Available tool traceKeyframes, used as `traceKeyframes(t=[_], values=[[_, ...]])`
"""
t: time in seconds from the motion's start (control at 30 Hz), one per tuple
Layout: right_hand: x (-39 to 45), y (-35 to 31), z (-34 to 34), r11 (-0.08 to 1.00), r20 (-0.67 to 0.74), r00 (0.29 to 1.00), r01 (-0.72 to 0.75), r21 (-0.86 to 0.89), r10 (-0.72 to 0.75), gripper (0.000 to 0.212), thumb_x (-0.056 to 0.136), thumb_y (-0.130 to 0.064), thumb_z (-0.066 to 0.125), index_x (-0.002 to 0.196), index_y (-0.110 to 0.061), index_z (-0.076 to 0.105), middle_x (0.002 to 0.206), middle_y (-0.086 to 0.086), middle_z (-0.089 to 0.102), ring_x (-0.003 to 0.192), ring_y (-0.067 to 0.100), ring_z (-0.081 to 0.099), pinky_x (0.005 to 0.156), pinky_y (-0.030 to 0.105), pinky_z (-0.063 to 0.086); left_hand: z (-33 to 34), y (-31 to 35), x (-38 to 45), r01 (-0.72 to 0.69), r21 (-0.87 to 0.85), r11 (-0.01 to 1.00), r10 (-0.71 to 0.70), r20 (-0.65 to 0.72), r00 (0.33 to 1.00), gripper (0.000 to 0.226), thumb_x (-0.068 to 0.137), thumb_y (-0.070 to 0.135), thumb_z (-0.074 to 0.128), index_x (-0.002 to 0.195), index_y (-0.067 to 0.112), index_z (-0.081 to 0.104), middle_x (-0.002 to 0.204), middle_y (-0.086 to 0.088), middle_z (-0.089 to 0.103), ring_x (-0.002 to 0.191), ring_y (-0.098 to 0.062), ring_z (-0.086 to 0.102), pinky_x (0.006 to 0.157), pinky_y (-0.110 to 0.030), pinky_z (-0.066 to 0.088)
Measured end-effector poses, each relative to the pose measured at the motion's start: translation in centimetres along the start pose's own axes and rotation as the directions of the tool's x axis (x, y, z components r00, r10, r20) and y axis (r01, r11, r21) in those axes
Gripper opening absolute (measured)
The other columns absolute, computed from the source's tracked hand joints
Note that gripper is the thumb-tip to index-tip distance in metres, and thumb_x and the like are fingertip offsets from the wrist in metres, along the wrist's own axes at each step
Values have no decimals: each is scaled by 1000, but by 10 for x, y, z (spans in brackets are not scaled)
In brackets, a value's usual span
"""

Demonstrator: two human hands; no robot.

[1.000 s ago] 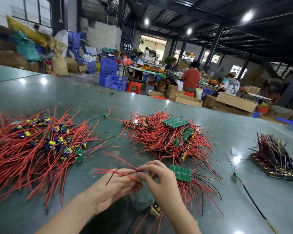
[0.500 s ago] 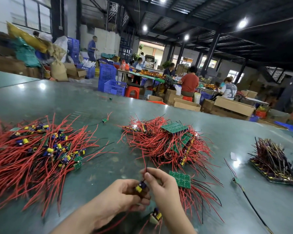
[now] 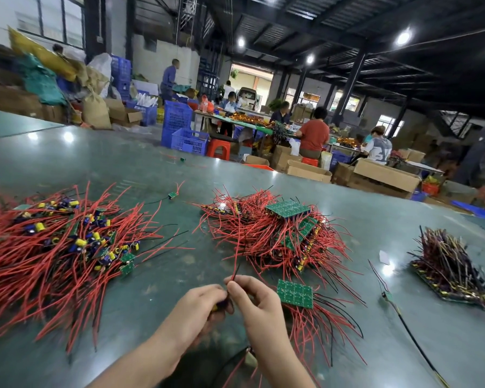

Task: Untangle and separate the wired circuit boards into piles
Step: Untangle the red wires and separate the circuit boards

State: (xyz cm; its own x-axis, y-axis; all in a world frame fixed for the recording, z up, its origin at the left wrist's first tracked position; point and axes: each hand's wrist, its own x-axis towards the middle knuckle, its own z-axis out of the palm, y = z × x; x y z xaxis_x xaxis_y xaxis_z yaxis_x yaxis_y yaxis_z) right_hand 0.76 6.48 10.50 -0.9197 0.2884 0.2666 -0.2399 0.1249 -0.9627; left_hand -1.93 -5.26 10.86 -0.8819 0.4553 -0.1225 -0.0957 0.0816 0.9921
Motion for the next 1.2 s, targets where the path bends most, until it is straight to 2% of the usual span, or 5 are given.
traceKeyframes(t=[0.27, 0.47, 0.73, 1.0, 1.2], values=[[-3, 5, 9, 968, -141, 978, -121, 221, 155, 24, 82, 0, 66, 63, -14, 71, 54, -5, 63, 48, -2, 50, 50, 10, 40, 0, -8, -3, -341, 394, 853, 432, -169, 886, 26, 73, 46, 47, 64, 26, 60, 43, 5, 41, 43, -8, 34, 52, -29, 27], [-4, 4, 12, 873, -156, 931, -239, 425, 331, 19, 81, -7, 67, 66, -15, 75, 59, -6, 61, 47, 2, 45, 48, 13, 37, -1, -10, -2, -332, 459, 824, 471, -229, 852, 32, 72, 47, 46, 62, 17, 56, 42, 2, 37, 44, -11, 33, 51, -30, 26], [-7, -1, 14, 873, -108, 946, -232, 429, 305, 21, 83, -13, 64, 70, -24, 76, 63, -9, 61, 56, -2, 51, 54, 12, 39, -12, -9, 7, -308, 429, 849, 472, -358, 806, 28, 71, 45, 47, 61, 22, 59, 46, -2, 43, 45, -10, 39, 52, -32, 30], [-2, -4, 6, 574, 41, 869, -361, 735, 493, 11, 67, -20, 66, 73, -12, 71, 63, -1, 66, 42, 4, 49, 40, 17, 43, -13, -12, 7, -480, 330, 812, 562, -227, 795, 36, 70, 51, 48, 55, 19, 54, 47, -6, 36, 47, -9, 32, 52, -29, 25], [4, -4, -9, 759, -209, 863, -262, 596, 461, 6, 77, -12, 65, 82, -10, 68, 63, 0, 66, 44, 2, 41, 42, 13, 34, -24, -17, 15, -462, 303, 834, 538, -255, 803, 35, 67, 51, 48, 50, 20, 51, 49, -6, 39, 50, -12, 35, 56, -32, 28]])
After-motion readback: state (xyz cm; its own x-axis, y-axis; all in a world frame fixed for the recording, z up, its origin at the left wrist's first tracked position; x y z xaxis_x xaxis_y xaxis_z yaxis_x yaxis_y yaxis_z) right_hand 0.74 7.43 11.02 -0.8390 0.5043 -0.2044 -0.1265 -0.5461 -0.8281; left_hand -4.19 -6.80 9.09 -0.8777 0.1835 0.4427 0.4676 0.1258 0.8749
